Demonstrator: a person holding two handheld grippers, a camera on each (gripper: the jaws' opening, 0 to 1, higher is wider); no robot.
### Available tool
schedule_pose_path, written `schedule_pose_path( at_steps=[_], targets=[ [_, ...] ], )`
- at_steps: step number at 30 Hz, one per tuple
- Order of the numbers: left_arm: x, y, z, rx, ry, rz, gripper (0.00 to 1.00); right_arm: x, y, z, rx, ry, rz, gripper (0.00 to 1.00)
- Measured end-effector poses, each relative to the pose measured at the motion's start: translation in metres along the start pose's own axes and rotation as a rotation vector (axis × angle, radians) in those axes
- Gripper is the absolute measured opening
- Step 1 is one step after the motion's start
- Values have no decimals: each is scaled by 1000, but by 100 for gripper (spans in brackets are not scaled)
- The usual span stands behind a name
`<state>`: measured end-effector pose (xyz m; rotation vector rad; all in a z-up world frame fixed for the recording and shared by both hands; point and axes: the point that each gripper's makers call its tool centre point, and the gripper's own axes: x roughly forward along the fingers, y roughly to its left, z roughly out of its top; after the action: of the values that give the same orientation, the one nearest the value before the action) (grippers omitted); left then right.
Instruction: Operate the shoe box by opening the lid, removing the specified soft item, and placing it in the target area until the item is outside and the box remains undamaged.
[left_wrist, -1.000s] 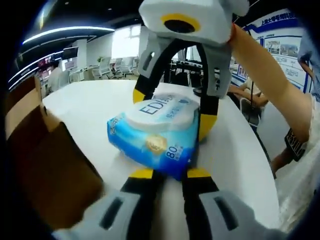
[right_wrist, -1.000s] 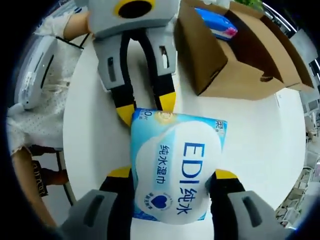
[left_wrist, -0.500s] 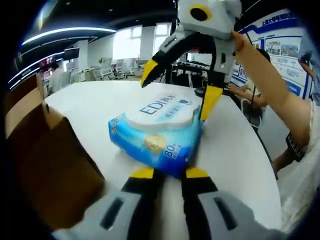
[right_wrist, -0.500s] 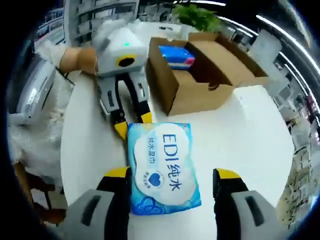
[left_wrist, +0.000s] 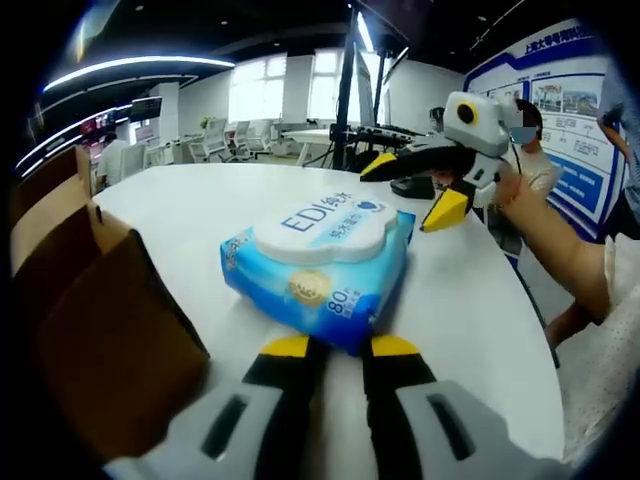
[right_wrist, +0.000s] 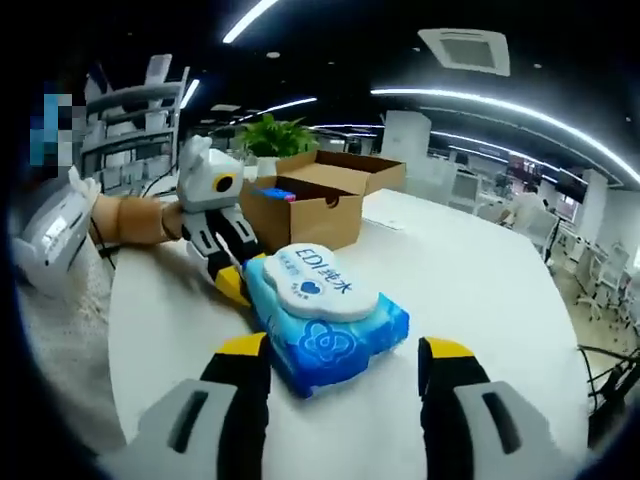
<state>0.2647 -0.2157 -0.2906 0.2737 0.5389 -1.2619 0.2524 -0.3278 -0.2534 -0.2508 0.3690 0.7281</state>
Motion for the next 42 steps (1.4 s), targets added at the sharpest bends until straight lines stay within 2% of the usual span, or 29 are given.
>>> schedule_pose_path(
  at_steps=[2,4,8,11,13,16,20,29,37,42],
  targets=[
    [-1,0,-1,7,5,4,19,6,9,-6,23,-1,32,58],
    [-5,0,-2,9,5,5,19,11,15,-11,16,10,26,57],
    [-16,1,3,37,-28,24,21,12,19,-10,3,-6,28,51],
    [-21,1,12,69,-74,43,25,13,19,-9,-7,-7,18,48],
    [-19,0,15,92,-89,60,30,12,16,-11,-20,-2,10,46],
    [-14,0,13,134,-82,85,29,12,15,-15,-18,-1,5,42],
    [-11,2,13,126,-86,90,28,11,12,-17,-30,2,0,40],
    [2,13,22,105,-104,133,28,18,-12,-16,-34,3,22,39],
    [14,35,36,73,-123,184,28,30,-39,-10,-33,-13,28,38],
    [18,47,42,61,-136,227,28,39,-52,-5,-31,-1,15,36]
  ],
)
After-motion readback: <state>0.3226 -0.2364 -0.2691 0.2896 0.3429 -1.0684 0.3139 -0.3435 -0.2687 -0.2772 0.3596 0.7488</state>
